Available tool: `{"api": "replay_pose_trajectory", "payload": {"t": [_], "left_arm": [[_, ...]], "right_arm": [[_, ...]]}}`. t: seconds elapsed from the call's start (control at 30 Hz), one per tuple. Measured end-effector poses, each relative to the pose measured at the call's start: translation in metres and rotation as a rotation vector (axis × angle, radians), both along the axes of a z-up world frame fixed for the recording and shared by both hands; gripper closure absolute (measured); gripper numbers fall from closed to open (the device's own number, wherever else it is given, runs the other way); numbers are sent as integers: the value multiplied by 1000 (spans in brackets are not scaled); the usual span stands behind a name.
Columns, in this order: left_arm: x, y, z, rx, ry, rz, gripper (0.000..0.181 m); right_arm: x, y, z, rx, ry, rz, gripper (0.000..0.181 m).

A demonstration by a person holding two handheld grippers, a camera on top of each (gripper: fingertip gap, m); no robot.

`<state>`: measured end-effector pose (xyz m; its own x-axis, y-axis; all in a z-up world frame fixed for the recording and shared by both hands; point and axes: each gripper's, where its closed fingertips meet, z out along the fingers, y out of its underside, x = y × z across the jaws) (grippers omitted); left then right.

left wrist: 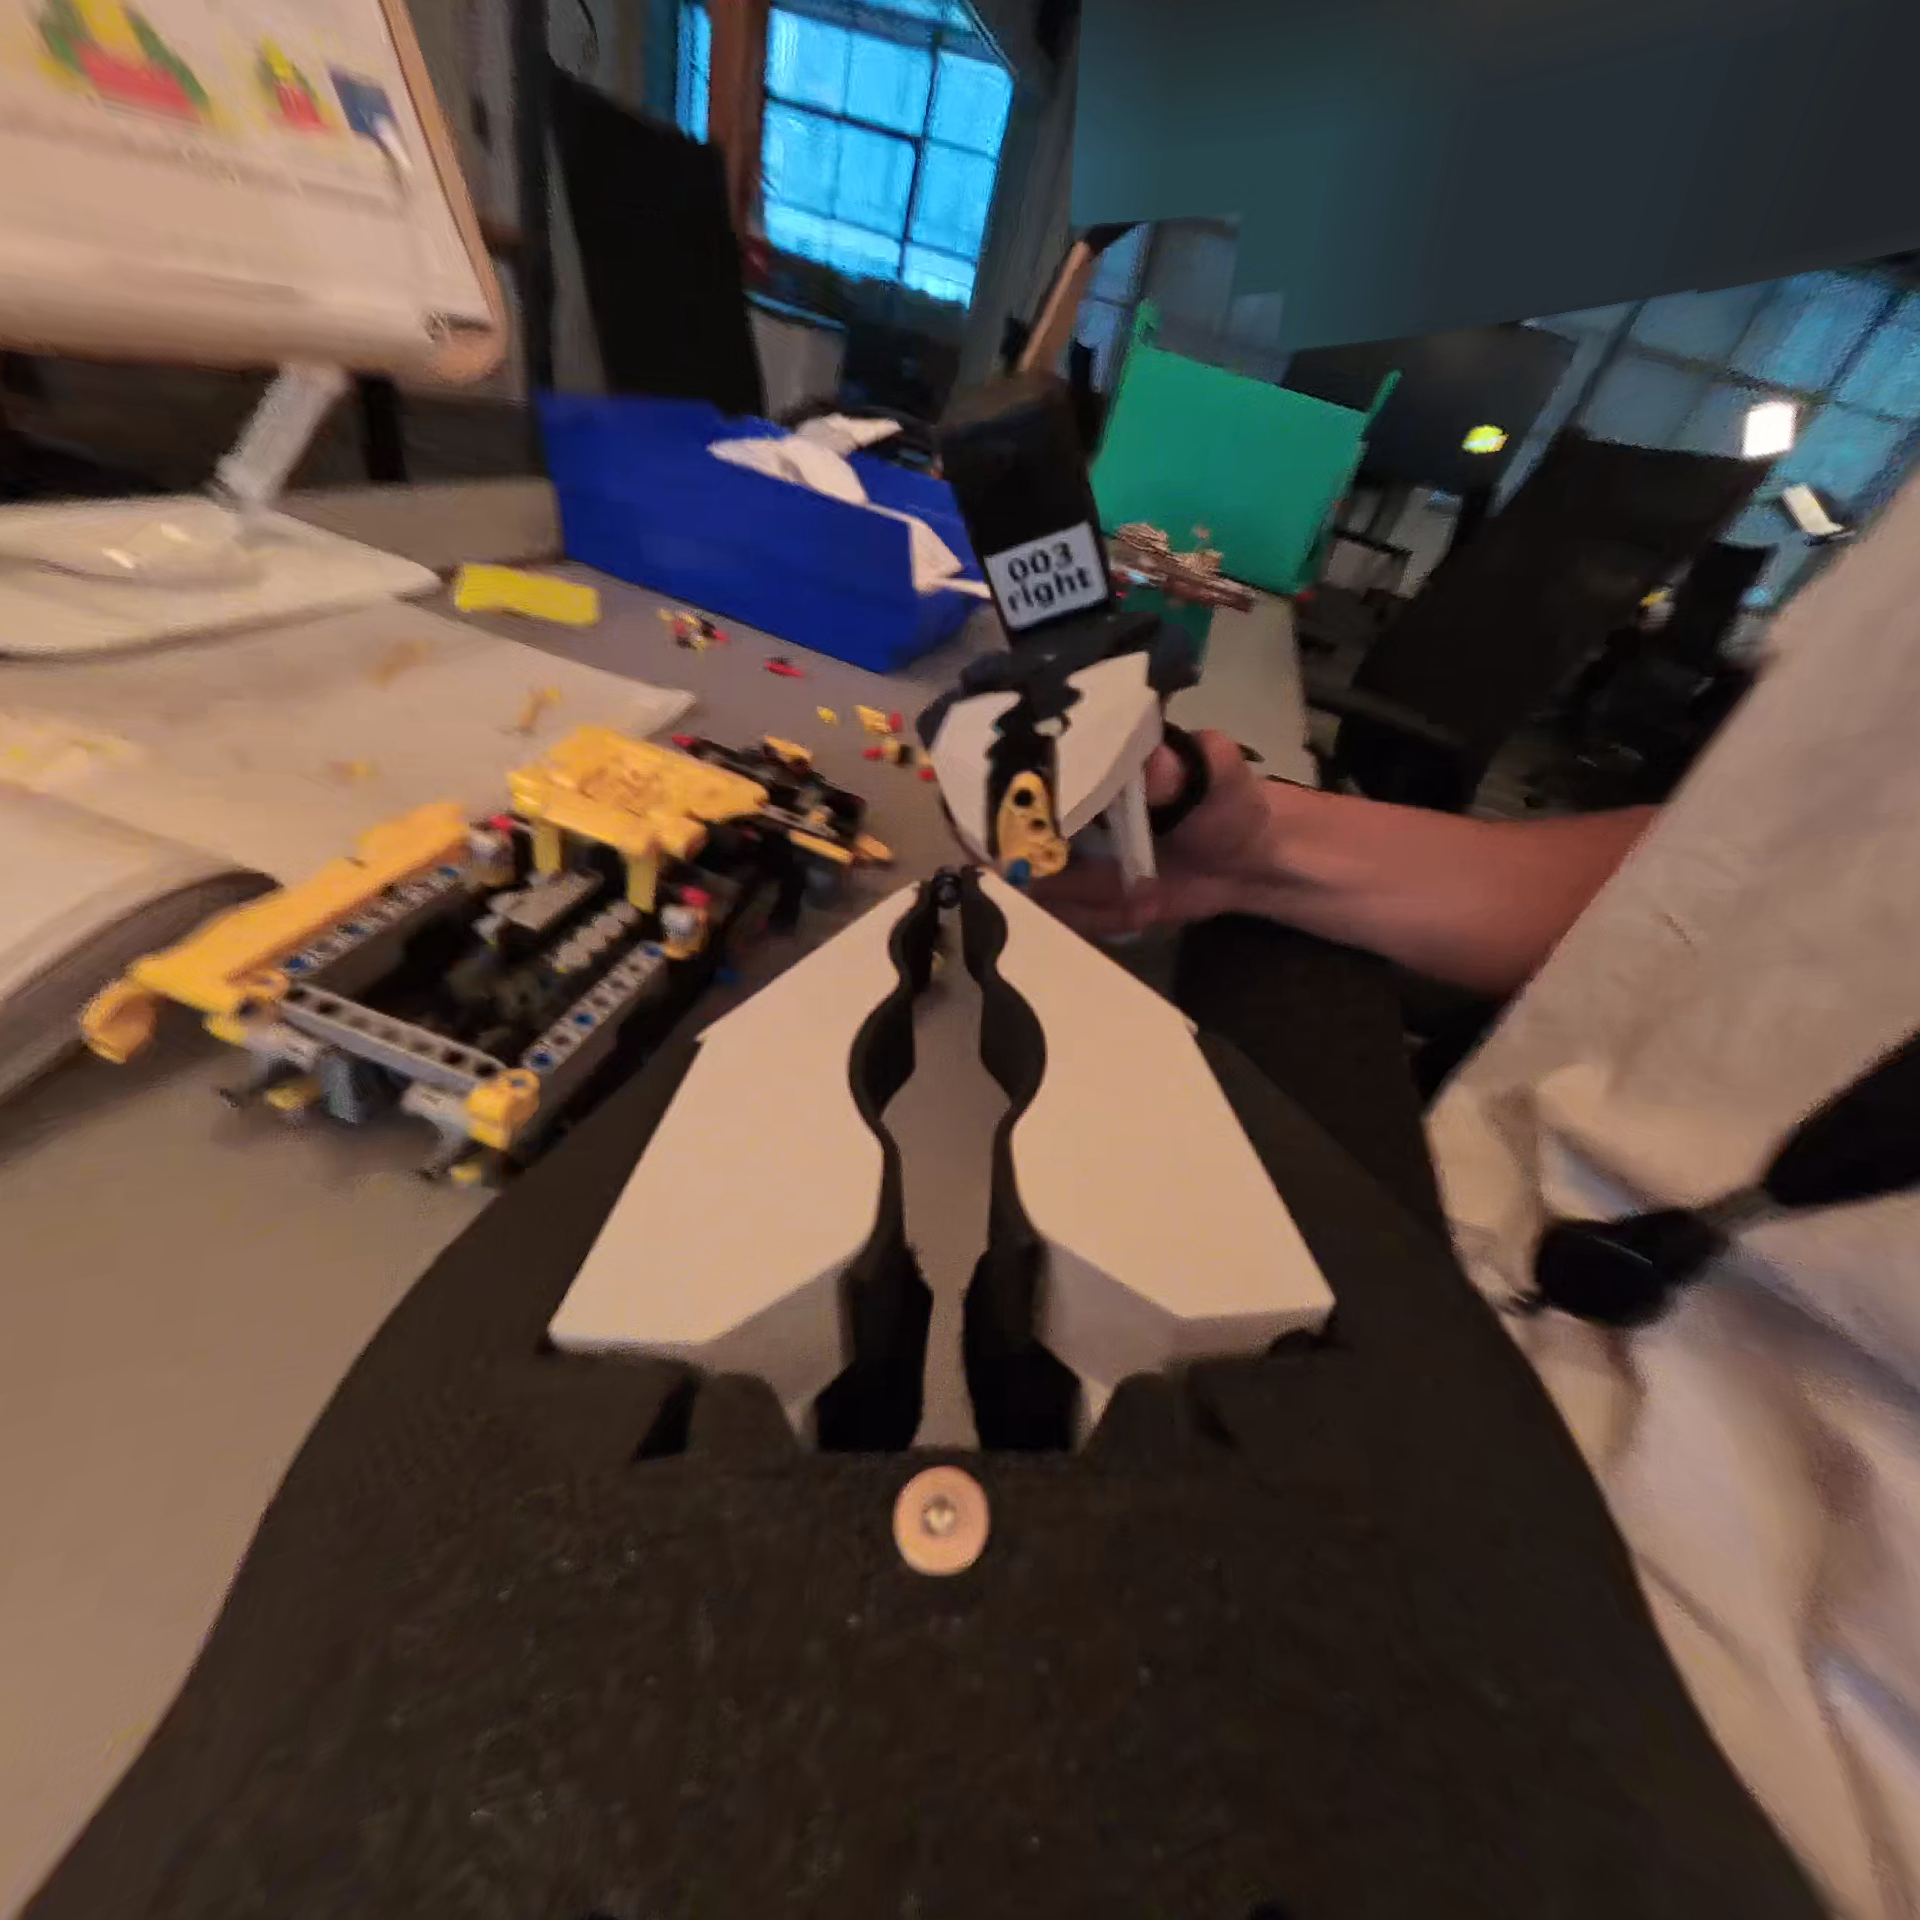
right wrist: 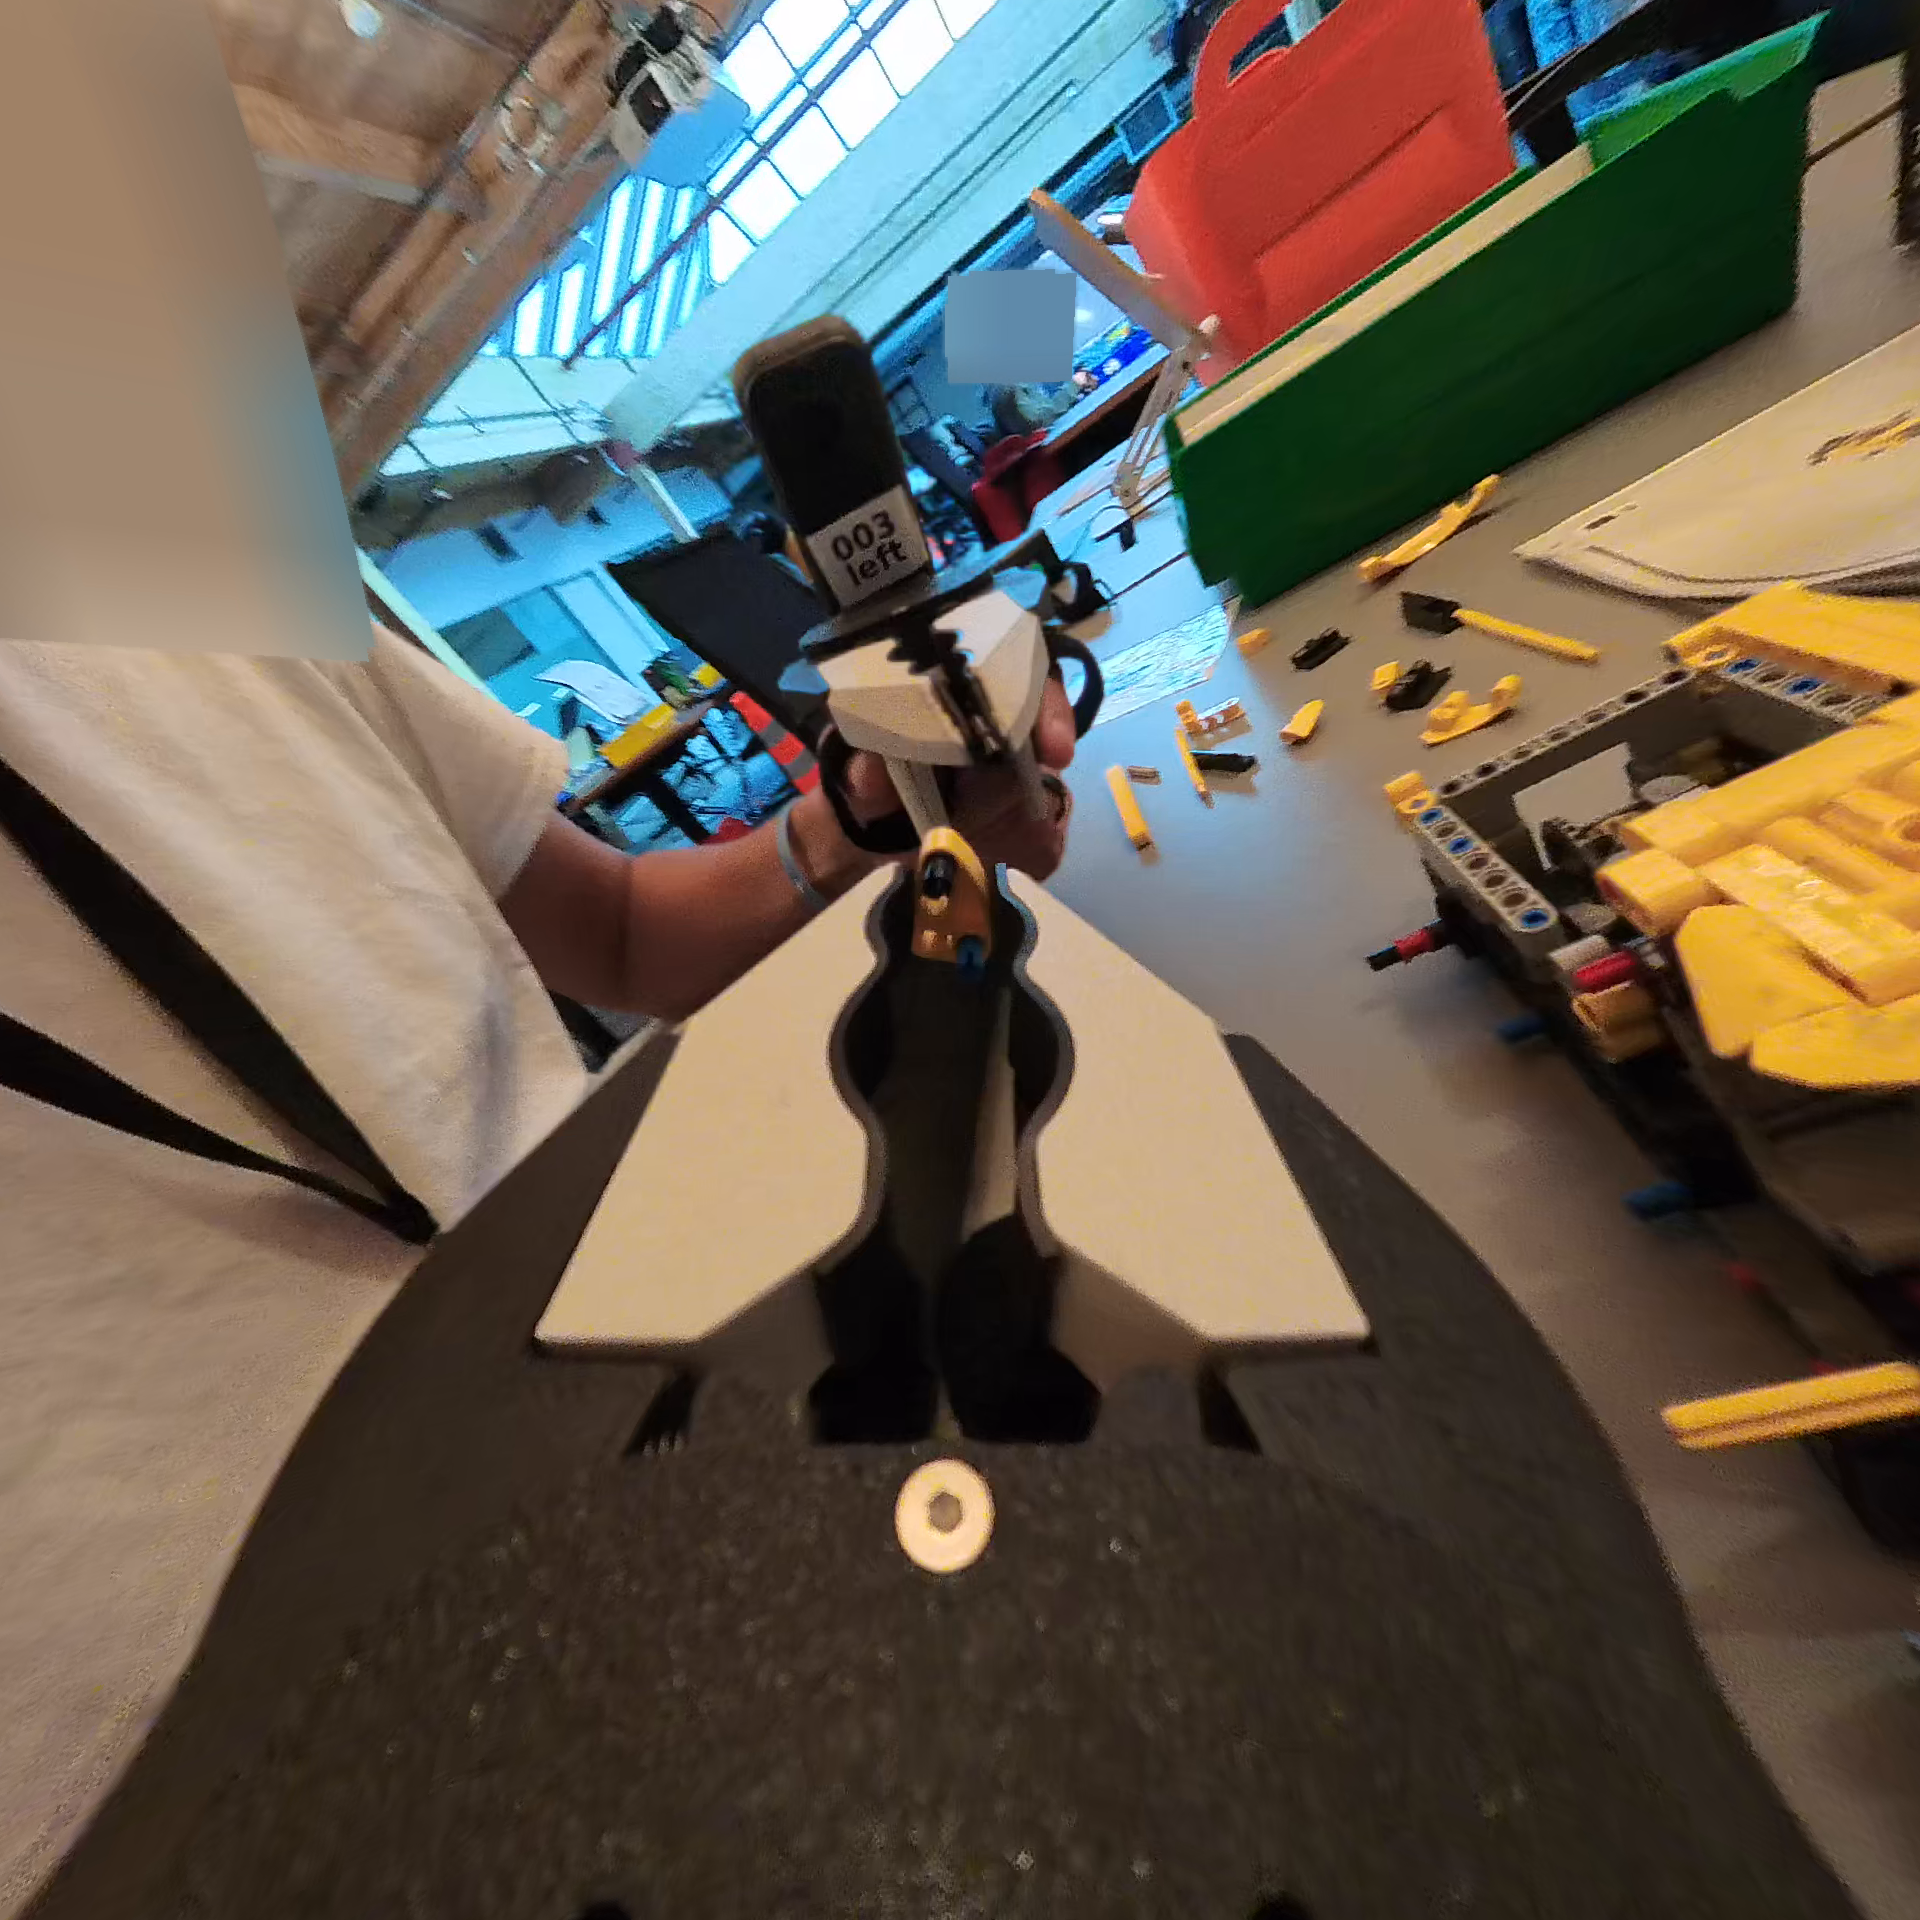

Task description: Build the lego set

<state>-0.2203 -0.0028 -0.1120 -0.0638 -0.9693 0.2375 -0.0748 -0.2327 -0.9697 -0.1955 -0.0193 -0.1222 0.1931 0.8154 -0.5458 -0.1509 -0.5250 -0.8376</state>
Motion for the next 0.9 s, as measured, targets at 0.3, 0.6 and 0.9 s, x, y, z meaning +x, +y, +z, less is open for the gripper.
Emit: {"api": "replay_pose_trajectory", "payload": {"t": [0.3,0.6,0.9], "left_arm": [[19,-24,26,-553,-89,-58,177],[23,-36,30,-856,-90,-75,177],[21,-40,29,-898,-45,-106,178]], "right_arm": [[-3,-4,41,507,-34,-206,168],[-6,-14,37,689,-165,-245,168],[-9,-17,37,718,-186,-235,168]]}}
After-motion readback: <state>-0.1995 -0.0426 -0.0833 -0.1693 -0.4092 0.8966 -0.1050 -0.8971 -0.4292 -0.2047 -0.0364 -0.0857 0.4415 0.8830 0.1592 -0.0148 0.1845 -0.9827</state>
